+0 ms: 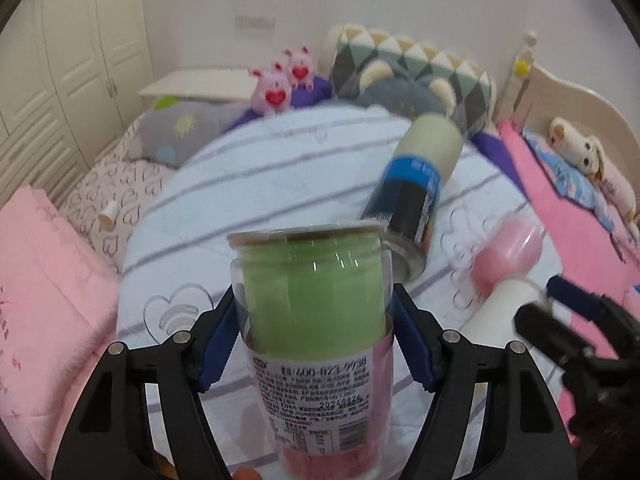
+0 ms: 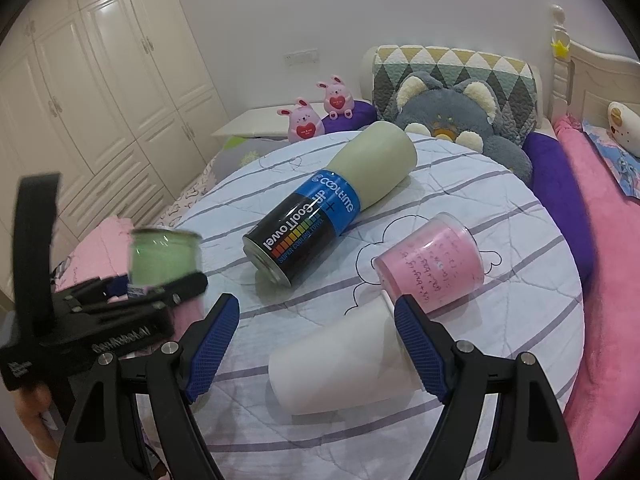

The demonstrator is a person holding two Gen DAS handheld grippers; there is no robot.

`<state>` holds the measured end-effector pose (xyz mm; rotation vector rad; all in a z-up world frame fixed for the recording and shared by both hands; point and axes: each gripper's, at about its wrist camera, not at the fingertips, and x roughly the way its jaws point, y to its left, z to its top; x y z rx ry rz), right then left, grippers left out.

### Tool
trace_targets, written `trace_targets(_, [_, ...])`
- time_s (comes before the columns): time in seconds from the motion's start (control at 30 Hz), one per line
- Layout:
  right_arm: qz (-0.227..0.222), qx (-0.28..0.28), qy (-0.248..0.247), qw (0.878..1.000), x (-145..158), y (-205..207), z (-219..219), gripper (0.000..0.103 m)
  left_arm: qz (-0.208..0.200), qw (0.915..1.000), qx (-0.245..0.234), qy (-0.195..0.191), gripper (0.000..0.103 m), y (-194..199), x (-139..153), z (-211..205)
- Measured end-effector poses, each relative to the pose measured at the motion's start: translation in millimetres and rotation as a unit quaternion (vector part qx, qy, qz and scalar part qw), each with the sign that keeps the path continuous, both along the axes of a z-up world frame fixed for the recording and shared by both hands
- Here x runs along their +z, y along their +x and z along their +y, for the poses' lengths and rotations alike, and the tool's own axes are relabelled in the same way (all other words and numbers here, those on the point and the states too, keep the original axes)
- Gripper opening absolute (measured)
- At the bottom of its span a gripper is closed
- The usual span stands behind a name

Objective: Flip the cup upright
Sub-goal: 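Rotate the jar upright with the left gripper, open end up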

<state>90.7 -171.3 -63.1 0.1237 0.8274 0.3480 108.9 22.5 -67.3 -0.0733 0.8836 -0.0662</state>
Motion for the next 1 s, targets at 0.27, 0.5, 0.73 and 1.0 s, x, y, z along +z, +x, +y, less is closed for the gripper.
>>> trace_targets(0.27, [-0.007, 0.002, 0.006, 1.000, 1, -3, -1, 0.081, -0.035, 0.9993, -0.002, 0.010, 0.073, -5, 7, -2])
trace_targets(0.5, [-0.017, 0.004, 0.008, 1.000, 4, -6, 0, 0.081, -0.092, 0.9938, 0.008, 0.061, 0.072, -18, 13, -13])
trace_targets(0.73, [-0.019, 0.003, 0.008, 1.000, 5, -11, -1, 0.081, -0.089, 0.9946, 0.005, 0.052, 0.072, -19, 13, -10])
trace_targets(1.0, [-0.025, 0.003, 0.010, 1.000, 10, -17, -3, 0.081, -0.082, 0.9960, 0.009, 0.033, 0.071, -27, 16, -4])
